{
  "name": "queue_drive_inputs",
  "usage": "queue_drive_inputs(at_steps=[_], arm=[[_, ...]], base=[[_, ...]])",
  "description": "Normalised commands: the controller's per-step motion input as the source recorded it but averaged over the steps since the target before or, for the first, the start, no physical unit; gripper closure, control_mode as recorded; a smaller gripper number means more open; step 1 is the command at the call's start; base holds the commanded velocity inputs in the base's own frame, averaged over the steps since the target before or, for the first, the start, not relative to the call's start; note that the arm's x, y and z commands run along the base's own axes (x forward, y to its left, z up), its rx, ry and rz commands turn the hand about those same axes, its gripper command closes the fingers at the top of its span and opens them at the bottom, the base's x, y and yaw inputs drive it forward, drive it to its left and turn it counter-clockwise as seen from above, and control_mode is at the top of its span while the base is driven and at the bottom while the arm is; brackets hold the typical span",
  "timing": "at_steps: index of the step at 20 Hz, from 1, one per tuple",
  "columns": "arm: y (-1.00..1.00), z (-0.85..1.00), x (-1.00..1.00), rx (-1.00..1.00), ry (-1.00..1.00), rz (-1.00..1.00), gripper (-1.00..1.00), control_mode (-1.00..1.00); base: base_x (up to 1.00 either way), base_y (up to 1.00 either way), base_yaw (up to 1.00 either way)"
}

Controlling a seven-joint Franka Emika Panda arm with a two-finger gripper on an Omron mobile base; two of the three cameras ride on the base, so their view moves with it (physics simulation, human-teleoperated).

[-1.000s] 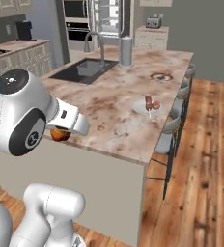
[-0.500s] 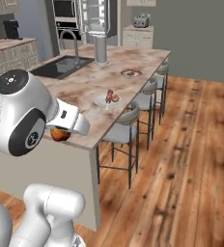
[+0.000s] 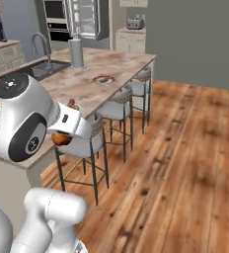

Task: Pick up each peach from the fridge and place one peach on each plate on the dining counter.

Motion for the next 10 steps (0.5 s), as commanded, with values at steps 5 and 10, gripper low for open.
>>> queue_drive_inputs(at_steps=[5, 10], arm=[[0.00, 0.00, 0.00, 0.00, 0.00, 0.00, 1.00, 1.00], [0.00, 0.00, 0.00, 0.00, 0.00, 0.00, 1.00, 1.00]], base=[[1.00, -1.00, 0.24], [1.00, -0.74, 0.45]])
